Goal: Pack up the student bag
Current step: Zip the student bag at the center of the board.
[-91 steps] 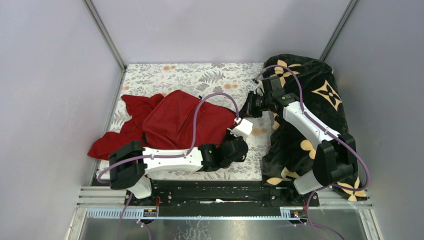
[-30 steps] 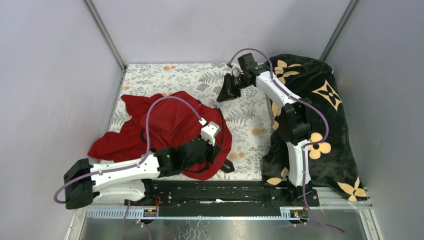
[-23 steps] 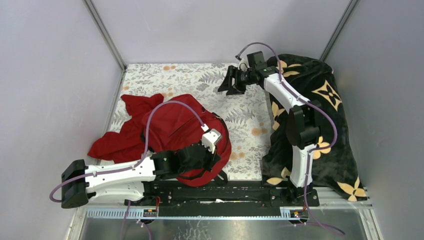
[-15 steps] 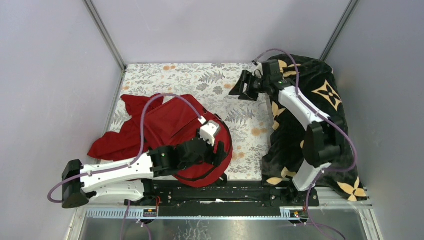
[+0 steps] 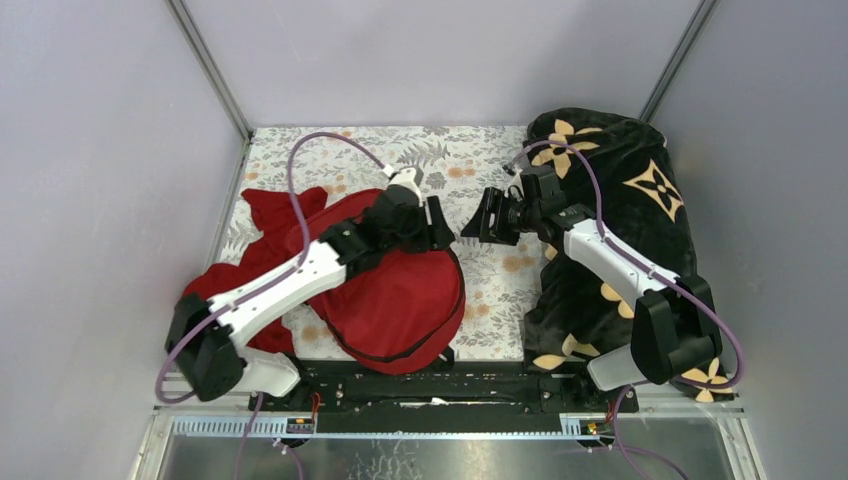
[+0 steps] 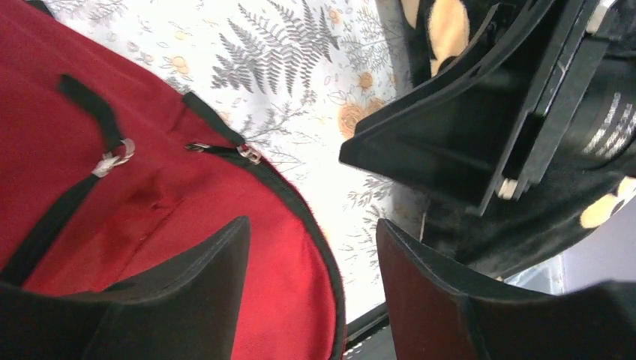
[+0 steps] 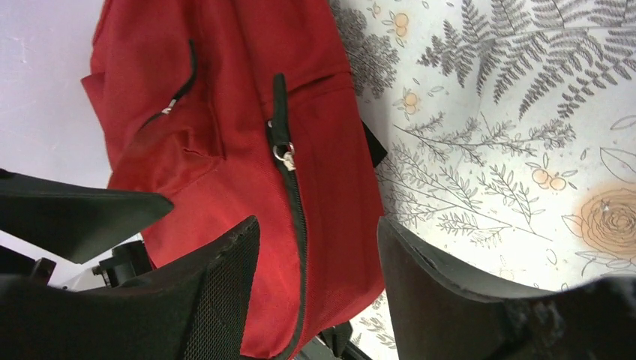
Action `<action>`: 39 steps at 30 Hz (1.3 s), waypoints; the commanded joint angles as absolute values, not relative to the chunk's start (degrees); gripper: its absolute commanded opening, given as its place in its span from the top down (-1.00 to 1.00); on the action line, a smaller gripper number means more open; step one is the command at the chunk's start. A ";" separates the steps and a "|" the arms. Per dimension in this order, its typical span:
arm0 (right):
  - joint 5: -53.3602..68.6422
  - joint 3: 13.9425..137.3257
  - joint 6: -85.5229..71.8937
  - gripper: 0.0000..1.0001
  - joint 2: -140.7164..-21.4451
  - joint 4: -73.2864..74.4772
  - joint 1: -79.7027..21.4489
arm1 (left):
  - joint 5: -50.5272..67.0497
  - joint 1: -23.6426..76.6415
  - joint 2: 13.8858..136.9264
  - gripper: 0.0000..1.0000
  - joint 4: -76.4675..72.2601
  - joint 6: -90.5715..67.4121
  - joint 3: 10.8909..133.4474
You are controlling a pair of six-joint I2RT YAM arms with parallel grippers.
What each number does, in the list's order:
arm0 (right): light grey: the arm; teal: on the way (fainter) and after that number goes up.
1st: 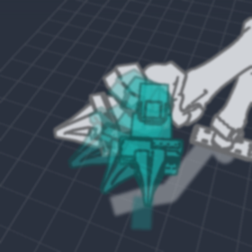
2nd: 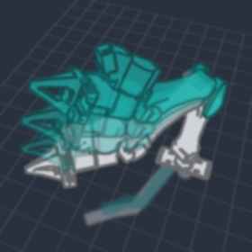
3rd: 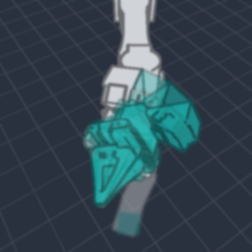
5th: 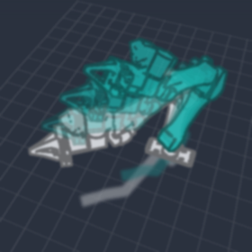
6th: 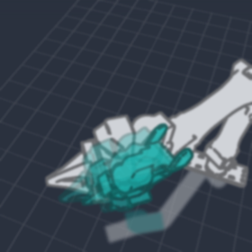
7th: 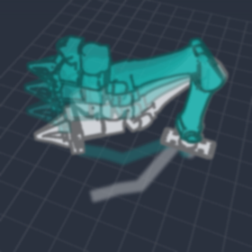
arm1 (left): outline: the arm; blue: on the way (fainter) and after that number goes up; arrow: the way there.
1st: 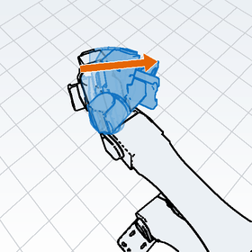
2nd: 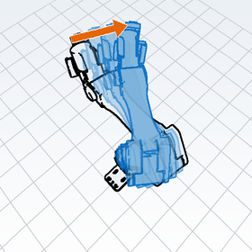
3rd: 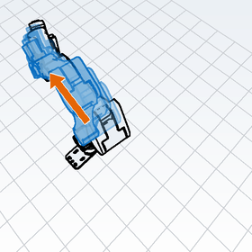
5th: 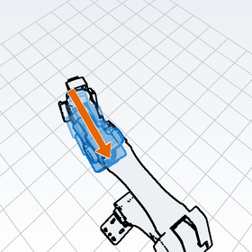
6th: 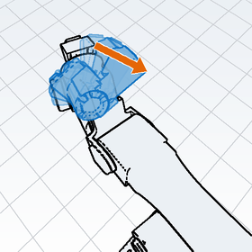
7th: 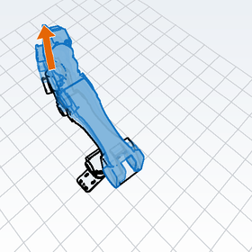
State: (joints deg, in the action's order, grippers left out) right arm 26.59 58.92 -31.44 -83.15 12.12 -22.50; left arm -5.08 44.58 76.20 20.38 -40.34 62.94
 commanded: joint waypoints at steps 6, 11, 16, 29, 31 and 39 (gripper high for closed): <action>26.09 56.82 -32.52 -0.31 -82.44 7.41 -23.37 | -11.26 43.96 87.72 -0.30 21.61 -55.14 68.99; 26.46 55.55 -32.36 -0.31 -82.60 7.08 -23.38 | -15.53 43.52 91.14 -0.30 21.00 -57.32 69.49; 28.89 53.94 -32.37 -0.32 -82.72 6.37 -24.16 | -16.40 41.41 94.92 -0.16 20.01 -59.09 69.93; 30.86 51.24 -31.08 -0.37 -85.03 7.21 -27.85 | -11.93 39.02 99.39 0.10 16.67 -58.73 71.07; 30.77 51.24 -31.18 -0.36 -85.07 6.98 -27.83 | -11.12 38.98 99.44 0.10 16.19 -58.93 70.90; 31.42 50.87 -31.26 -0.33 -85.19 6.99 -28.29 | -11.43 39.02 99.41 0.97 15.79 -59.46 70.62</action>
State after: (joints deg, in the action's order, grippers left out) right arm 29.87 51.00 -32.01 -85.25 8.29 -27.42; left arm -10.87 39.59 99.20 18.70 -59.44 69.14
